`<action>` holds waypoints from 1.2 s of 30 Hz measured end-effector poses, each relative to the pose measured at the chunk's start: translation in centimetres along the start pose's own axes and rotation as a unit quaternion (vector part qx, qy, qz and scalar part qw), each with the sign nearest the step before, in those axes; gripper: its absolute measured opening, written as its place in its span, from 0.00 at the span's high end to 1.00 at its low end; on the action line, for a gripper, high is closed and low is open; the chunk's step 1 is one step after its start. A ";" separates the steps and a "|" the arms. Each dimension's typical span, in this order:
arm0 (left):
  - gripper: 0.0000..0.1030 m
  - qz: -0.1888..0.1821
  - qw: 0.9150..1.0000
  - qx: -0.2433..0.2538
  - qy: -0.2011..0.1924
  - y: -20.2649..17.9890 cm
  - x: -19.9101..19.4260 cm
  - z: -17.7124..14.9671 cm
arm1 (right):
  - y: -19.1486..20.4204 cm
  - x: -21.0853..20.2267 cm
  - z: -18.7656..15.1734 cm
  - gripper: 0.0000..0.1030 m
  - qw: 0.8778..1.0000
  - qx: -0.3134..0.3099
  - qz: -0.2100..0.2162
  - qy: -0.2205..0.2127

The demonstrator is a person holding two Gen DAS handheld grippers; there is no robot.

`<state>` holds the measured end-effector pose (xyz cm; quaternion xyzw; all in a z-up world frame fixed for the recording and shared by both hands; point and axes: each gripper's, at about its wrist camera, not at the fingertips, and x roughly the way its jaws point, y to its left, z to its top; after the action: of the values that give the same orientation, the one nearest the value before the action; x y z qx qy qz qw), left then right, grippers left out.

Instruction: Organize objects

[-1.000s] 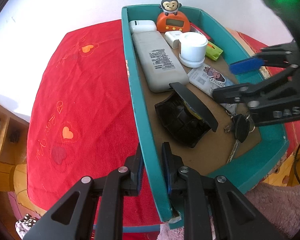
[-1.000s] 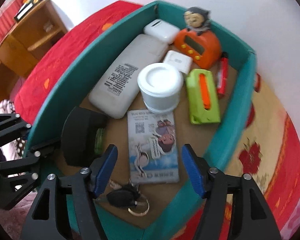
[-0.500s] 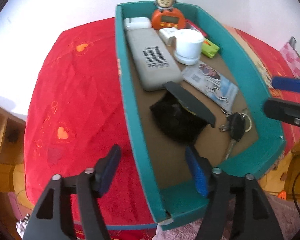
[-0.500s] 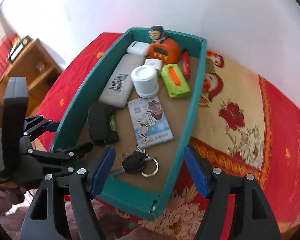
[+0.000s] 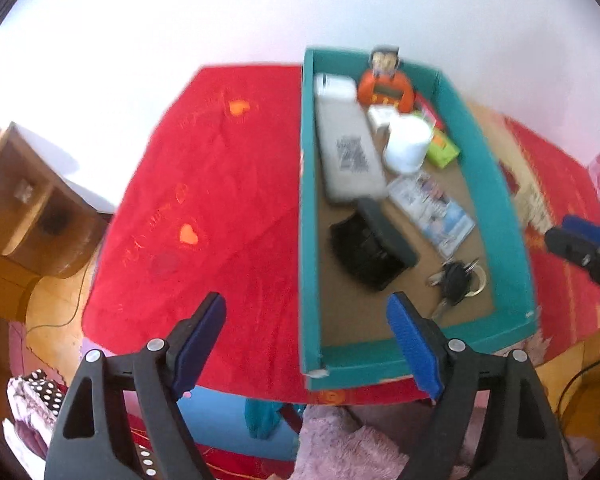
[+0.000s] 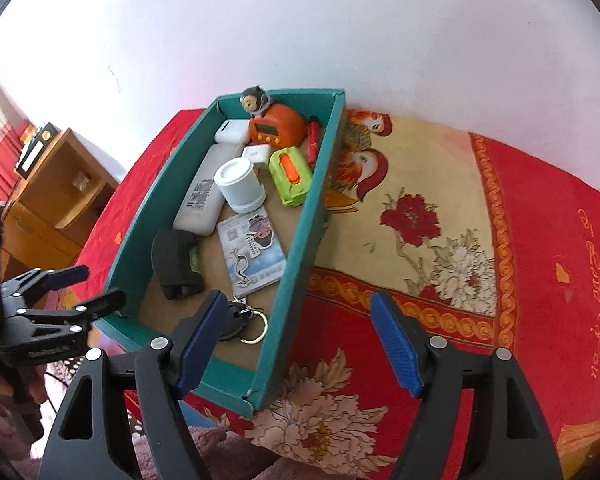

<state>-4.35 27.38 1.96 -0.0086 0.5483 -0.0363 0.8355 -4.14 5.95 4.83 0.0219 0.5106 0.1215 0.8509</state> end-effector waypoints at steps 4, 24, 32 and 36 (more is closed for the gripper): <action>0.06 -0.008 0.999 -0.013 -0.033 -1.6 -2.2 0.6 | -0.4 -1.6 -0.2 0.25 1.000 -0.008 -0.006 -0.028; 0.00 -0.008 0.999 -0.005 -0.042 -4.6 -4.6 2.1 | -1.1 -5.9 -0.6 0.00 0.994 0.066 -0.034 -0.083; 0.00 -0.023 0.998 0.026 -0.043 -5.7 -3.0 1.9 | -1.2 -4.4 -1.5 0.00 0.991 0.082 -0.066 -0.088; 0.00 -0.035 0.998 0.027 -0.038 -6.0 -2.4 2.0 | -1.6 -3.9 -1.8 0.00 0.990 0.092 -0.068 -0.080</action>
<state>-3.81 21.54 5.25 -0.0064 0.5147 -0.0800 0.8536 -7.16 3.32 7.03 0.0749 0.4504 0.0135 0.8896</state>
